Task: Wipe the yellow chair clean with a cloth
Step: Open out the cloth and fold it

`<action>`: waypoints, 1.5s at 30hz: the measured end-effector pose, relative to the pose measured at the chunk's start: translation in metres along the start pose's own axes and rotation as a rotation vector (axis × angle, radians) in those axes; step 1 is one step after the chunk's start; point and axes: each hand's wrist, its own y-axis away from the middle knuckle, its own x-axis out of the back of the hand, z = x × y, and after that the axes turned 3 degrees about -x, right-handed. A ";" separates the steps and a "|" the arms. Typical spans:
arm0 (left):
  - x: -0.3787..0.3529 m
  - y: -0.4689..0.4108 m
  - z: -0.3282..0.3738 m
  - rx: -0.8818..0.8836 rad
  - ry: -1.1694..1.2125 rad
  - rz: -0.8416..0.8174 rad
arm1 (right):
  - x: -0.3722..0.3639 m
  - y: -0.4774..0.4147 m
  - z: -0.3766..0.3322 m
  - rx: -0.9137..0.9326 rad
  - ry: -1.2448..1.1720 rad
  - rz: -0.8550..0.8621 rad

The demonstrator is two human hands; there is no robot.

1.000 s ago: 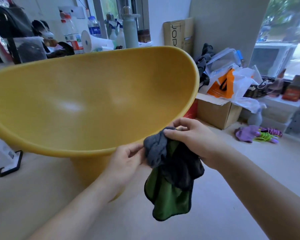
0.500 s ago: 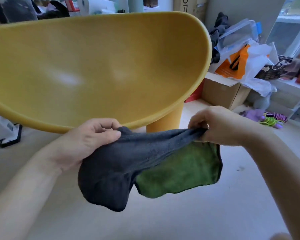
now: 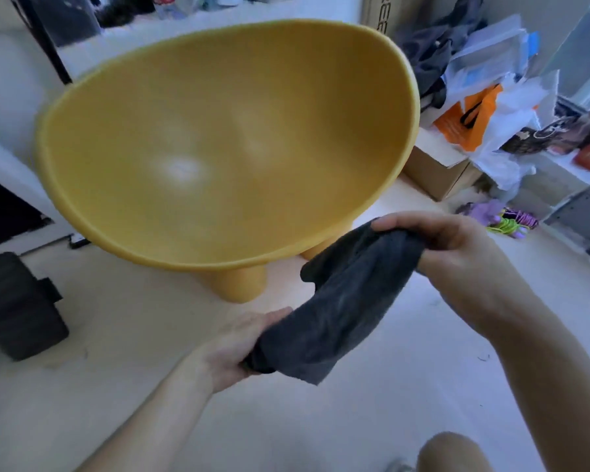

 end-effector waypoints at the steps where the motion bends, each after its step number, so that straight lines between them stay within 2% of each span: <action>1: -0.011 0.022 0.019 -0.056 -0.017 0.031 | 0.010 0.006 -0.017 -0.078 -0.229 -0.016; 3: -0.027 0.069 0.055 -0.106 -0.078 0.083 | 0.032 0.020 -0.054 -0.229 -0.585 -0.039; 4: -0.034 0.093 0.072 -0.118 -0.128 0.084 | 0.044 0.028 -0.074 -0.275 -0.670 -0.039; 6: -0.050 0.146 0.112 -0.137 -0.232 0.053 | 0.068 0.044 -0.120 -0.318 -0.653 -0.019; 9: -0.075 0.214 0.162 -0.159 -0.387 0.053 | 0.104 0.060 -0.180 -0.276 -0.415 -0.020; 12: -0.108 0.278 0.215 -0.204 -0.558 0.278 | 0.148 0.071 -0.254 -0.149 -0.021 -0.041; 14: -0.133 0.312 0.248 -0.262 -0.764 0.388 | 0.171 0.074 -0.295 -0.027 0.299 -0.076; 17: -0.164 0.348 0.294 -0.406 -1.083 0.615 | 0.198 0.071 -0.349 0.066 0.538 -0.312; 19: -0.171 0.367 0.321 -0.538 -1.179 0.694 | 0.218 0.067 -0.376 0.114 0.842 -0.493; 20: -0.170 0.376 0.334 -0.628 -1.088 0.673 | 0.227 0.061 -0.386 0.182 1.000 -0.499; 21: -0.167 0.382 0.344 -0.717 -0.868 0.600 | 0.234 0.054 -0.395 0.270 1.044 -0.450; 22: -0.166 0.386 0.353 -0.781 -0.547 0.476 | 0.239 0.045 -0.400 0.353 0.977 -0.375; 23: -0.160 0.380 0.356 -0.786 -0.241 0.362 | 0.241 0.034 -0.402 0.380 0.788 -0.315; 24: -0.155 0.368 0.354 -0.716 -0.023 0.331 | 0.238 0.024 -0.402 0.308 0.523 -0.306; 26: -0.150 0.333 0.339 -0.538 0.080 0.359 | 0.219 0.001 -0.395 0.055 0.010 -0.373; 28: -0.142 0.297 0.328 -0.461 0.132 0.389 | 0.195 -0.029 -0.380 -0.116 -0.208 -0.296; 30: -0.118 0.271 0.331 -0.459 0.316 0.470 | 0.173 -0.065 -0.364 -0.220 -0.260 -0.134; 32: -0.095 0.252 0.348 -0.526 0.495 0.482 | 0.156 -0.101 -0.351 -0.316 -0.251 -0.019; 34: -0.080 0.237 0.377 -0.586 0.583 0.450 | 0.144 -0.133 -0.347 -0.335 -0.165 0.065; 35: -0.074 0.228 0.393 -0.578 0.566 0.469 | 0.140 -0.145 -0.352 -0.304 -0.079 0.054; 38: -0.045 0.214 0.441 -0.505 0.346 0.494 | 0.133 -0.176 -0.380 -0.078 0.363 -0.182; 40: -0.022 0.211 0.472 -0.473 -0.155 0.434 | 0.129 -0.196 -0.403 0.036 0.735 -0.364; 42: -0.002 0.205 0.494 -0.337 -0.829 0.327 | 0.120 -0.216 -0.424 0.101 1.032 -0.491; 43: 0.004 0.200 0.502 -0.243 -1.107 0.291 | 0.116 -0.227 -0.433 0.114 1.099 -0.538; 45: 0.015 0.186 0.513 -0.158 -1.398 0.287 | 0.110 -0.249 -0.445 0.093 1.142 -0.607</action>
